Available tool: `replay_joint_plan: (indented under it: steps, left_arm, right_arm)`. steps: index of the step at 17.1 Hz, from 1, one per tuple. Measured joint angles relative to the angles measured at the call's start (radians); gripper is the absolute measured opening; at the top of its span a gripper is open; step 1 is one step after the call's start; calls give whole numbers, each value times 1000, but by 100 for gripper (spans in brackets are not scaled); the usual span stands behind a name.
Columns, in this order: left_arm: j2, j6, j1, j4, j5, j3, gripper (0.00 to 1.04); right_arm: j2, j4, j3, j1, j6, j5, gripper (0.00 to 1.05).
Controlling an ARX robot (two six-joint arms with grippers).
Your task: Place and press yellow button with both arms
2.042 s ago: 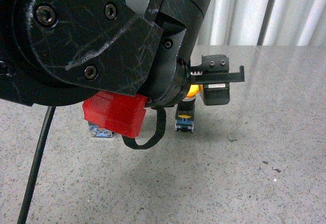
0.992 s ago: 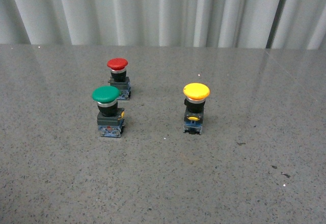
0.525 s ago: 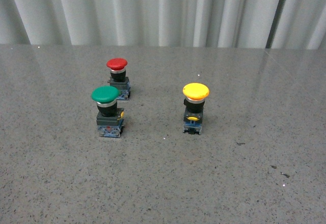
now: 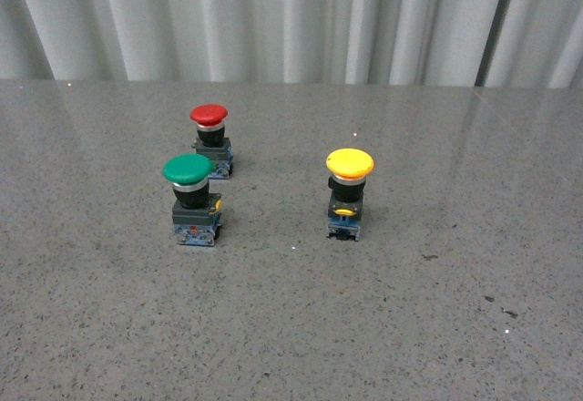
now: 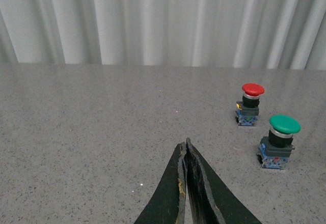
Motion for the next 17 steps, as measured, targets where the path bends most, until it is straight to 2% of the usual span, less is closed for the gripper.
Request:
replay_joint_plan:
  steps: [6, 9, 13, 14, 15, 17]
  left_arm:
    - [-77, 0, 0, -26, 0, -33, 2]
    - [-217, 0, 0, -220, 0, -32, 2]
    - [-241, 0, 0, -209, 0, -32, 2]
    - [-241, 0, 0, -209, 0, -32, 24]
    - [-241, 0, 0, -209, 0, -32, 37]
    - [-241, 0, 0, -209, 0, -32, 47]
  right_arm:
    - [0, 0, 0, 0, 0, 0, 98]
    - [0, 0, 0, 0, 0, 0, 98]
    - [0, 0, 0, 0, 0, 0, 98]
    - [0, 0, 0, 0, 0, 0, 98]
    - [0, 0, 0, 0, 0, 0, 98]
    - [6, -15, 3, 8, 5, 21, 98]
